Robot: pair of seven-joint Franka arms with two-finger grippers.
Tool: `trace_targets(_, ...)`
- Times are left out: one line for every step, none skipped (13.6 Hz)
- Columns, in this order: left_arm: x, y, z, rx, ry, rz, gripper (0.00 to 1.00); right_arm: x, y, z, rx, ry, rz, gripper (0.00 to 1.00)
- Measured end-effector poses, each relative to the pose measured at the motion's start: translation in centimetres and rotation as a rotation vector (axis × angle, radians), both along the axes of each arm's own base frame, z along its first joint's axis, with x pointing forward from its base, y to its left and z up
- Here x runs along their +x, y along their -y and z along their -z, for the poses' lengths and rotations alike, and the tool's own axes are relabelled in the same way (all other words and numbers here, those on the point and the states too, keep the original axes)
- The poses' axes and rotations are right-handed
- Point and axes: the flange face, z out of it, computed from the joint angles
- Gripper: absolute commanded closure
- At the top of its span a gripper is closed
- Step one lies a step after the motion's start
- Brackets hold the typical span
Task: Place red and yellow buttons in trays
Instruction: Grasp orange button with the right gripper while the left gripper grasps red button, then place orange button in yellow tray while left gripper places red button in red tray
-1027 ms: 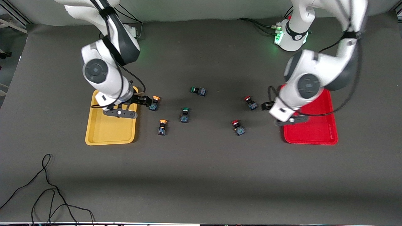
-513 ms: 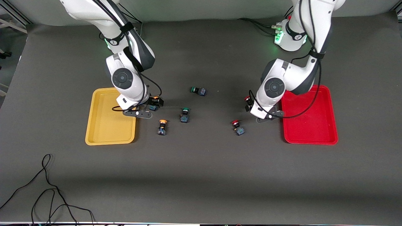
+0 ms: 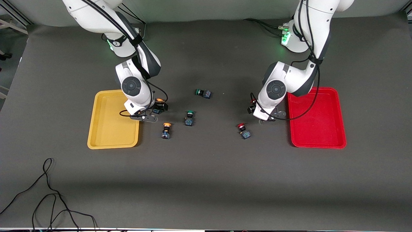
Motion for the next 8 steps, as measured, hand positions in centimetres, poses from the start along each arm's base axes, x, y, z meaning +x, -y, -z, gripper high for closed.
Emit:
trace_targets(-0.1, 0.2, 0.0, -0.001, -0.001, 0.001, 1.0, -0.1, 0.1, 0.7, -0.002, -0.002, 0.001, 0.0)
trace_targets(-0.2, 0.3, 0.0, -0.001, 0.0, 0.001, 1.0, -0.2, 0.1, 1.2, -0.003, -0.004, 0.002, 0.0)
trace_targets(-0.1, 0.4, -0.2, -0.002, 0.001, 0.0, 1.0, -0.2, 0.1, 1.6, -0.004, -0.005, 0.002, 0.0)
trace_targets(0.0, 0.4, -0.5, -0.004, 0.003, -0.001, 1.0, -0.3, 0.2, 2.0, -0.006, -0.008, 0.003, 0.04)
trace_targets(0.3, 0.4, -1.2, -0.001, -0.007, -0.003, 1.0, -0.4, 0.2, 2.3, -0.008, -0.011, 0.004, 0.16)
trace_targets(0.9, 0.4, -2.8, 0.006, -0.031, -0.007, 1.0, -0.4, 0.2, 2.6, -0.009, -0.012, 0.005, 0.3)
trace_targets(1.8, 0.3, -5.4, 0.018, -0.068, -0.012, 1.0, -0.4, 0.3, 2.7, -0.009, -0.012, 0.006, 0.41)
trace_targets(2.9, -0.2, -8.7, 0.028, -0.108, -0.02, 1.0, -0.4, 0.3, 2.8, -0.01, -0.013, 0.007, 0.51)
